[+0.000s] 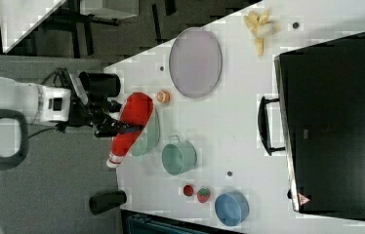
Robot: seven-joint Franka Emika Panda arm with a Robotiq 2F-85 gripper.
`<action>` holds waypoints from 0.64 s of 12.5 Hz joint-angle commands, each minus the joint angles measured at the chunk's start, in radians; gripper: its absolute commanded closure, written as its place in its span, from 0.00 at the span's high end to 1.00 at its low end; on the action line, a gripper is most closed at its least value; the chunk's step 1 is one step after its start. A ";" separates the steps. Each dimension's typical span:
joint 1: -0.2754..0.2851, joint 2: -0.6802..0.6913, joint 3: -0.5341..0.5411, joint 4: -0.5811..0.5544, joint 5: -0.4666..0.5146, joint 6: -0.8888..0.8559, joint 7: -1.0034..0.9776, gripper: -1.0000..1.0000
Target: Pick Ketchup from oven and place it on table.
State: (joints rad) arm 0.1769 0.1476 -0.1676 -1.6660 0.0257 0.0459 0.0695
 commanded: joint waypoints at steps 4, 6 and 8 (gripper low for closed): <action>-0.020 -0.013 -0.001 -0.284 -0.025 0.265 0.000 0.64; -0.020 -0.002 -0.011 -0.414 -0.025 0.416 0.000 0.64; -0.021 0.029 -0.013 -0.512 -0.025 0.552 0.001 0.64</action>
State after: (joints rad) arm 0.1951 0.1707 -0.1459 -2.1504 -0.0168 0.5591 0.0688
